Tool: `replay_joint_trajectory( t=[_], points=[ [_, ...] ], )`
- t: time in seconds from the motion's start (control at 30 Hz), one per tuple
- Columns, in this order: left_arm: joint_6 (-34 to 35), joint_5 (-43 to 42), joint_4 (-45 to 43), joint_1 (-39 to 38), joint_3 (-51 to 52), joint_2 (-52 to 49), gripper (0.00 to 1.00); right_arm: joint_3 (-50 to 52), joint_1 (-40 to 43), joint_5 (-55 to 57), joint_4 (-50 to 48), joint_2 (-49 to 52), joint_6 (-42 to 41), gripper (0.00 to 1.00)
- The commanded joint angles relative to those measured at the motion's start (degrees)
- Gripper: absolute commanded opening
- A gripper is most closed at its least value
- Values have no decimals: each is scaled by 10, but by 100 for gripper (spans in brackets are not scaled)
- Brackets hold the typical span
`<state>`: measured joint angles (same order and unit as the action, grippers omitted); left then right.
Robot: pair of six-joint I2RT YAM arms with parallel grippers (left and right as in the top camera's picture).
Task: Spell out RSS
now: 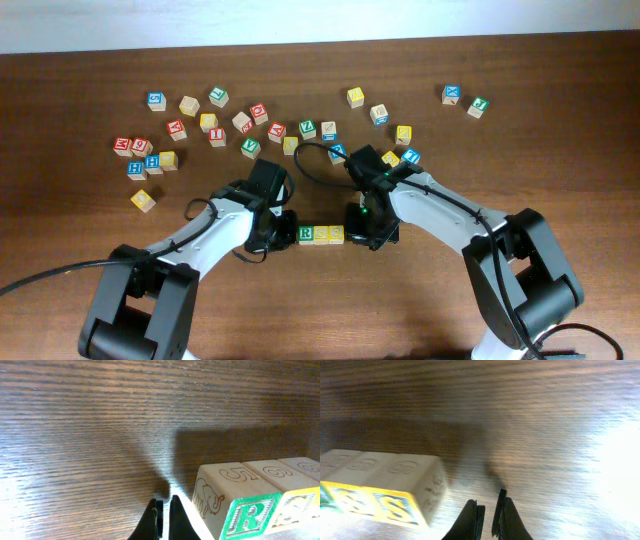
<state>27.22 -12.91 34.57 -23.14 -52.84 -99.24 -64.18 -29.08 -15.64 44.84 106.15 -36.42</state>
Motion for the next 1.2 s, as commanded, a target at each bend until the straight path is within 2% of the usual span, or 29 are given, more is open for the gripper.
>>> replay_joint_trajectory(
  t=[0.0,0.17,0.2,0.23,0.27,0.3,0.33,0.4,0.43,0.47,0.57,0.6,0.73,1.07,1.17],
  points=[
    [1,62,27,0,-28,26,0,-56,12,54,56,3,21,5],
    [1,83,149,33,-83,144,0,-162,83,63,222,-57,102,5],
    [1,83,165,44,-87,172,5,-169,98,73,251,-94,107,5],
    [1,83,179,56,-87,196,28,-169,107,80,269,-127,107,5],
    [1,83,187,64,-87,210,45,-169,112,87,283,-151,107,6],
    [1,83,202,81,-87,235,99,-169,115,104,315,-215,107,13],
    [1,83,211,96,-87,251,99,-168,114,112,334,-259,107,21],
    [1,82,223,117,-87,257,99,-159,114,112,360,-325,107,29],
    [2,82,235,138,-87,257,99,-153,114,112,374,-355,107,43],
    [3,82,244,156,-87,257,99,-146,114,112,384,-385,107,61],
    [3,80,260,192,-87,257,99,-101,114,112,387,-494,98,83],
    [3,80,260,192,-87,257,99,-90,114,115,387,-518,88,98],
    [3,80,260,192,-87,257,99,-75,114,113,392,-578,85,98],
    [3,80,260,192,-87,257,99,-75,115,134,392,-575,86,98],
    [3,80,260,192,-87,257,99,-72,116,134,388,-575,111,98]
  ],
)
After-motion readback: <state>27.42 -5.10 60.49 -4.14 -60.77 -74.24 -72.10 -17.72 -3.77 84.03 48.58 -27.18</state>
